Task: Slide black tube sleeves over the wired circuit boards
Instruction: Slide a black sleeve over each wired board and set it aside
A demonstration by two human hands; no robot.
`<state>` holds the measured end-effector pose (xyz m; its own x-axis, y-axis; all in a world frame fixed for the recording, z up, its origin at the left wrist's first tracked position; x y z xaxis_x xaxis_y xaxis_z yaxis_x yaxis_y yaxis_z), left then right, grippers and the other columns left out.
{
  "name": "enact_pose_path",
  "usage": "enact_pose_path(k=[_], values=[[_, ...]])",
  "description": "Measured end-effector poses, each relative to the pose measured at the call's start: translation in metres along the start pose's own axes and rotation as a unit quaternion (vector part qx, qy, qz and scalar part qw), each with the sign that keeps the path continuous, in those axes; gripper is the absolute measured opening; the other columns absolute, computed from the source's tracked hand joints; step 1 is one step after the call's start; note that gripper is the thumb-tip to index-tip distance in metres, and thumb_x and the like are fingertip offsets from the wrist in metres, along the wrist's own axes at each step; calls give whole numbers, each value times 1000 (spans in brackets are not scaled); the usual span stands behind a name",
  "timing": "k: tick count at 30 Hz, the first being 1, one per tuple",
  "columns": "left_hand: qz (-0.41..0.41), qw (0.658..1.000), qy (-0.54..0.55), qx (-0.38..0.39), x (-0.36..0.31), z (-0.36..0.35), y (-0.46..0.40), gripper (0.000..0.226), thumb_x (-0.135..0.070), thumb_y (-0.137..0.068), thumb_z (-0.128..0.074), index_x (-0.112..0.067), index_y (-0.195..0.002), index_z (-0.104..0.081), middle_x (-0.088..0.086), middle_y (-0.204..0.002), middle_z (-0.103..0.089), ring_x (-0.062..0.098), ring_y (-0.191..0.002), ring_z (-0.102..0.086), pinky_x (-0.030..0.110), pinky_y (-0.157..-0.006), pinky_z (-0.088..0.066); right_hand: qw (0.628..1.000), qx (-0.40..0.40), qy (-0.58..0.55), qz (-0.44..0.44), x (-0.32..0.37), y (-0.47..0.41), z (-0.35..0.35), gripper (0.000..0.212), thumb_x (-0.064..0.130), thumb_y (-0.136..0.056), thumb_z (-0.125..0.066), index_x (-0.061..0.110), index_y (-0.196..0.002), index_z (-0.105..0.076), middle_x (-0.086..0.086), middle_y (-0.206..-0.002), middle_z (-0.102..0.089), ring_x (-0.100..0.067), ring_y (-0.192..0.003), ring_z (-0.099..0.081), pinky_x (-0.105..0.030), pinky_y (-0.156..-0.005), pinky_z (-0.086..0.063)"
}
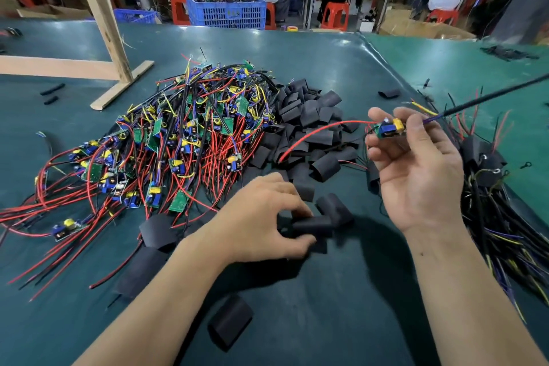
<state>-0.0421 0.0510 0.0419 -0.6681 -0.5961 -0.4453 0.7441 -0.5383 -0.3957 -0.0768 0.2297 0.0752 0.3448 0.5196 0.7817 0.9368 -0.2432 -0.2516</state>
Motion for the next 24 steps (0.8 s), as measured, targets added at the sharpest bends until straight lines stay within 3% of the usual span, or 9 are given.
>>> enact_pose_path(k=[4, 8, 15, 24], values=[[32, 987, 8, -155, 19, 43, 6, 27, -25, -72, -80, -10, -95, -78, -2, -89, -70, 22, -84, -58, 35, -82, -48, 999, -14, -23, -22, -2, -2, 4, 21, 20, -103, -43, 11, -97, -61, -12, -91, -74, -20, -66, -66, -25, -62, -53], [33, 970, 27, -240, 25, 61, 13, 33, -32, -76, -70, -8, -99, -74, 0, -95, -67, 21, -90, -60, 32, -87, -48, 999, -9, -19, -38, -6, -1, 1, 20, 27, -96, -53, 10, -96, -63, -10, -89, -74, -18, -70, -67, -24, -66, -55], [14, 959, 9, -284, 29, 69, 18, 32, -25, -78, -69, -7, -104, -73, 2, -99, -67, 21, -92, -61, 30, -86, -49, 1000, -12, -11, -13, -2, -3, 4, 13, 12, -98, -52, 9, -94, -63, -11, -89, -74, -19, -77, -69, -25, -67, -55], [3, 955, 7, -297, 30, 73, 21, 31, -24, -78, -69, -5, -102, -73, 4, -95, -66, 23, -87, -59, 32, -80, -48, 1000, -13, -8, 8, -2, -3, 3, 14, 12, -100, -51, 9, -93, -63, -11, -89, -75, -19, -73, -69, -26, -67, -55]])
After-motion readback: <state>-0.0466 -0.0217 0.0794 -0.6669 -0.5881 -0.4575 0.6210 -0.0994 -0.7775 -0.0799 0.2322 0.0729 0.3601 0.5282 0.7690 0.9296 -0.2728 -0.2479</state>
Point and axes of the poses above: each hand's wrist, its own y-axis away from the middle knuckle, its own z-axis out of the back of the hand, x = y × z, the point moved 8 cm from there along -y, towards the middle knuckle
